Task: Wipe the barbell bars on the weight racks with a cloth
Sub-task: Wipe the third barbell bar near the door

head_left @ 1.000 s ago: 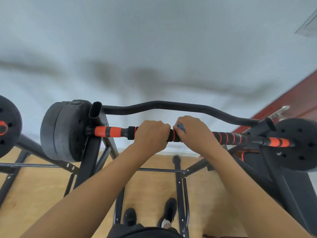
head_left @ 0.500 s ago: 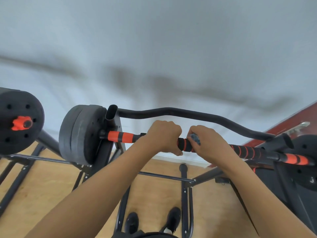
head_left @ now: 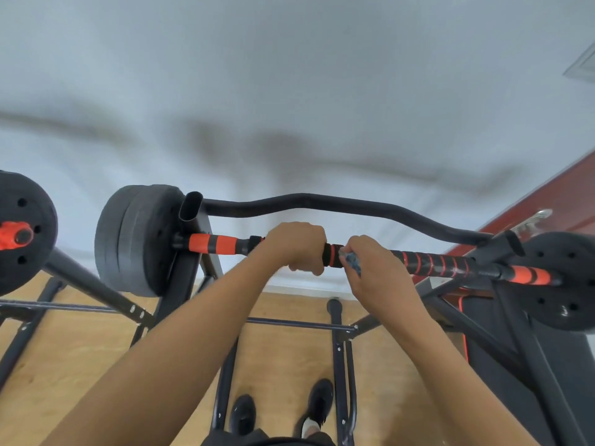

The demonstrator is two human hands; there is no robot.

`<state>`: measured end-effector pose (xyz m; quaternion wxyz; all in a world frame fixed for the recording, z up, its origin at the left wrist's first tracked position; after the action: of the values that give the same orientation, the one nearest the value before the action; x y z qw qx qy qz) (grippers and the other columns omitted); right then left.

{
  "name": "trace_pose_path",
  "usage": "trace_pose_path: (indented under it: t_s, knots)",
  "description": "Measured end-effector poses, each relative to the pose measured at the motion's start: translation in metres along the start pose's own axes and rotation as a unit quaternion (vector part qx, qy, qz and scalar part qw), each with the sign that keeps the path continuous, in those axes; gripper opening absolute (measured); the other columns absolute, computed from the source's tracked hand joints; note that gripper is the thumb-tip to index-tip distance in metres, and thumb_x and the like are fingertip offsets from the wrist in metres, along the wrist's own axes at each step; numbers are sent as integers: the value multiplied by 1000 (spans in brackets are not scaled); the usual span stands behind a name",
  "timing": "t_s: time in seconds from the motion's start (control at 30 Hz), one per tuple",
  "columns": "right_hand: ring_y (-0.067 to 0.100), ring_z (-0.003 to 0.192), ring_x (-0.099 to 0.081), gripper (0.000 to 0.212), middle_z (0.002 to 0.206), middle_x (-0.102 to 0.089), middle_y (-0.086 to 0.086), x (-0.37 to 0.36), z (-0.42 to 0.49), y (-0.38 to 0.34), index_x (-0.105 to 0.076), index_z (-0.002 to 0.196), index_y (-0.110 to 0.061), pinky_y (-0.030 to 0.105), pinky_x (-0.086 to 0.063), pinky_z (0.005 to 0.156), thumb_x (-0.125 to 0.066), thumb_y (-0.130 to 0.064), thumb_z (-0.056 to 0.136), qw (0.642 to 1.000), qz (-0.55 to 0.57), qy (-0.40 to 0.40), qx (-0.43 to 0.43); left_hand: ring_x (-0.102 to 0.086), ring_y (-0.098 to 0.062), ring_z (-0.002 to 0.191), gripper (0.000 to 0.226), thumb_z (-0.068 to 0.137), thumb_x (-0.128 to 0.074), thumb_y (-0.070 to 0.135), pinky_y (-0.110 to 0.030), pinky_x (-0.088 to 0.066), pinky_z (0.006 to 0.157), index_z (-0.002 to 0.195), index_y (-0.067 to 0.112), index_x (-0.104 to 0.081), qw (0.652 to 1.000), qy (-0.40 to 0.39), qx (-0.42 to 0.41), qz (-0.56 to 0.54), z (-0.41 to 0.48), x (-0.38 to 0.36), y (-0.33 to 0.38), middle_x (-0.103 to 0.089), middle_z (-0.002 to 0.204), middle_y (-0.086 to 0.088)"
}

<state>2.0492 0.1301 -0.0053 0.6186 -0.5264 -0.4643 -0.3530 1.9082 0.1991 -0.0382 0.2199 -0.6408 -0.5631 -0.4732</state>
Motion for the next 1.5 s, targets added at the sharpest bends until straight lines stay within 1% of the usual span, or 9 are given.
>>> trace_pose_path:
  t_s: [0.1,0.23,0.43,0.57,0.77,0.93,1.07,1.23,1.5]
  knots:
    - [15,80,-56,6,94,-55,-4,1,2,3,-53,99,-21,36,-55,69,-55,-26,100,1000,10,10,5,-65,-14,53,27,86,-82,39,-26,-53,56,90,18,-66,994,-75,-23,-79,8,2,1,-69,68,1]
    - [12,81,-55,6,90,-56,-9,2,10,8,-53,97,-26,38,-56,71,-56,-30,100,999,23,21,9,-56,-13,72,36,93,-68,54,-28,-41,65,111,26,-56,971,195,-63,120,-25,-11,-10,-61,86,8]
    - [11,87,-59,6,96,-61,-9,11,19,13,-59,100,-25,33,-55,80,-57,-31,100,997,63,47,5,-50,-18,68,29,87,-78,35,-31,-38,63,102,18,-60,907,378,-96,159,-60,-28,-61,-59,81,2]
    - [12,85,-61,10,94,-62,-10,14,34,7,-60,101,-26,29,-56,76,-58,-36,99,996,73,44,6,-62,-24,88,43,90,-73,46,-40,-51,85,117,15,-60,901,381,-108,179,-55,-39,-23,-65,99,-4]
    - [14,80,-57,8,95,-56,-6,-10,15,-1,-57,101,-19,32,-55,73,-55,-27,100,998,10,57,14,-55,-19,62,20,90,-72,25,-30,-43,60,100,18,-56,933,312,-41,177,-30,-32,5,-55,72,1]
    - [13,79,-55,5,91,-54,-9,-16,-12,-4,-54,98,-21,36,-54,68,-58,-18,98,996,49,71,10,-54,-20,66,14,97,-61,25,-32,-37,63,95,20,-49,944,286,-42,157,-23,-18,5,-52,73,2]
    - [11,84,-57,6,97,-59,-10,-13,-25,1,-62,106,-23,29,-54,74,-61,-24,99,996,77,49,-1,-60,-20,67,9,91,-66,30,-31,-44,63,92,22,-63,962,236,-41,132,-18,-10,1,-58,72,3]
    - [4,86,-59,8,93,-63,-12,16,4,8,-65,103,-26,11,-43,73,-64,-32,98,991,104,76,-25,-59,-18,64,11,87,-68,31,-30,-43,61,90,23,-60,967,226,-49,104,-18,-8,0,-56,69,4]
    - [15,85,-60,7,93,-58,-5,-6,-2,-5,-59,103,-18,32,-55,76,-59,-23,98,996,65,40,-40,-61,-19,65,11,89,-68,34,-31,-52,63,87,26,-60,974,203,-50,93,-12,-9,-1,-58,69,5]
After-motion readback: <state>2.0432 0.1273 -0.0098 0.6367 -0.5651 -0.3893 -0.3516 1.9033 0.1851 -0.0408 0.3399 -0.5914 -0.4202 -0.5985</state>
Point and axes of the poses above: each hand's wrist, its own z-axis towards the middle knuckle, its own x-axis out of the back of the hand, y = z × x, the point moved 4 cm from there along z, towards the middle knuckle
